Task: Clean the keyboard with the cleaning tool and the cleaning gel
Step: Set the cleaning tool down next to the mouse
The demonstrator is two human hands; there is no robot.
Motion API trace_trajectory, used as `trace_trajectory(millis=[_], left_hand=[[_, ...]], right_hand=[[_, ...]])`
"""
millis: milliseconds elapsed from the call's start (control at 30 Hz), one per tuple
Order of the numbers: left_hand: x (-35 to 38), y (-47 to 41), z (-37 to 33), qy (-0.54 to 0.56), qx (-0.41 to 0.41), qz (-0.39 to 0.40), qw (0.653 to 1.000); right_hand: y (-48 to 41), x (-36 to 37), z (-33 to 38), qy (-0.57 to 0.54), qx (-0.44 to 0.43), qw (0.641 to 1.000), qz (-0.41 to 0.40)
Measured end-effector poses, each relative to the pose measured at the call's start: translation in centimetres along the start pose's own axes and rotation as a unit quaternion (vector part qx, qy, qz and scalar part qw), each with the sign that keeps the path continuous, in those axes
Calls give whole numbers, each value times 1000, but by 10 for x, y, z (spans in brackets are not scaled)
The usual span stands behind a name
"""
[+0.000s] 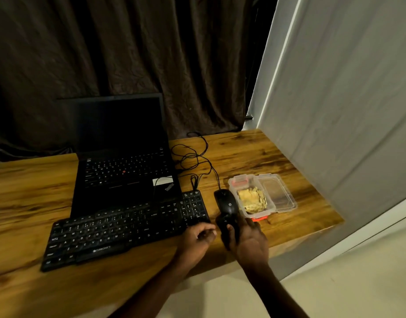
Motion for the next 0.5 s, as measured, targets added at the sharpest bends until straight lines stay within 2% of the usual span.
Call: trace_trajectory(millis=[67, 233, 400, 500], left_hand=[[-4, 0, 0, 3, 1, -8, 1000], [-22, 7, 3, 7, 8, -29, 1000], [-50, 17, 6, 17, 3, -70, 997], [-65, 22, 5, 50, 5, -93, 994]], right_hand=[[-6, -21, 8, 10, -49, 997, -61], [-68, -43, -8, 8, -113, 993, -28], [-140, -15, -42, 64, -93, 987, 118], [-147, 3, -39, 134, -106, 960, 221]])
Point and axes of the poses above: each hand's wrist, its own y-axis away from the middle knuckle, its own x-axis out of the palm, z = x × y, the point moved 8 cm from there along -y, towards the middle knuckle, and after that the axes turned 7 degrees about -x, right-handed, at the moved point
